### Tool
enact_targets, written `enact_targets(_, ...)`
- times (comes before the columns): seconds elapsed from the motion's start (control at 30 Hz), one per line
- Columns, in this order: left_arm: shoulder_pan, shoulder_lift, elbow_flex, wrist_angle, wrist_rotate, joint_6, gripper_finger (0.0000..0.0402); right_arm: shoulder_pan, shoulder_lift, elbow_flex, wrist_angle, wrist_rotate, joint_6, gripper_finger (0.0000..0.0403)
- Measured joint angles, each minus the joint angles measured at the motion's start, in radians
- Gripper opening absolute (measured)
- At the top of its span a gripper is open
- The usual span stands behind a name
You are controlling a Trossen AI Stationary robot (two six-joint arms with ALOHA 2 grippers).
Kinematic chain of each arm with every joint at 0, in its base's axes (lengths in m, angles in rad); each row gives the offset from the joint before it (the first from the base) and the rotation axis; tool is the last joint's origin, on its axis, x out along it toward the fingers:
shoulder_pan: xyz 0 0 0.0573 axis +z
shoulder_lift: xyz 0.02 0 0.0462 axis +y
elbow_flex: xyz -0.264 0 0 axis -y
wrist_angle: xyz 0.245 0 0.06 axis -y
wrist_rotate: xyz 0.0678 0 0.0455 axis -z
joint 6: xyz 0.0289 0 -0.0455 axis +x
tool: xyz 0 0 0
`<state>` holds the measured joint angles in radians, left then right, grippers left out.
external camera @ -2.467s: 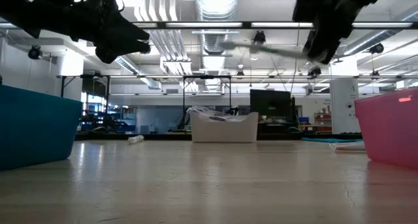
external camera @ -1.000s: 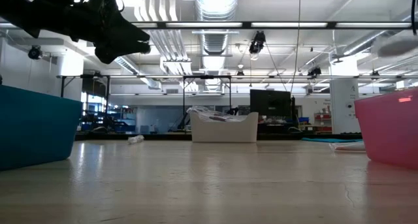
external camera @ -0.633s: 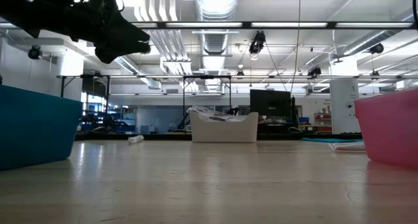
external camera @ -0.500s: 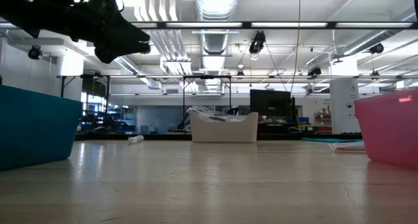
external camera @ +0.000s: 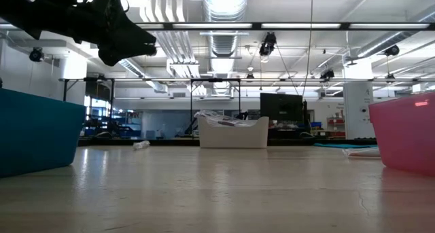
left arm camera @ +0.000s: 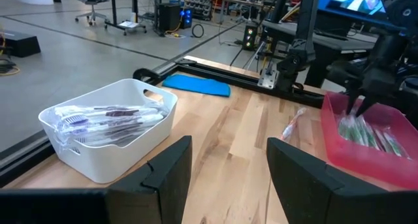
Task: Pick & Place Toothbrushes
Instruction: Put the green toothbrush into the pink bin, then put the orange toothbrush into the blue bin
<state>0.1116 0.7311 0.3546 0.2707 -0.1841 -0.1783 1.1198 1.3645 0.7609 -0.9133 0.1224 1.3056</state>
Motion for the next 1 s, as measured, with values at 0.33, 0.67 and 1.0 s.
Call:
enact_targets(0.33, 0.0, 0.0, 0.0, 0.008, 0.0, 0.0, 0.0202, -0.005, -0.041, 0.011, -0.027, -0.054, -0.003, 0.0169)
enact_targets(0.67, 0.0, 0.0, 0.0, 0.007, 0.001, -0.001, 0.0202, -0.159, -0.203, 0.113, -0.102, 0.273, -0.128, 0.0198)
enact_targets(1.0, 0.0, 0.0, 0.0, 0.006, 0.003, -0.016, 0.0202, -0.507, -0.236, 0.114, -0.101, 0.359, -0.407, 0.0176)
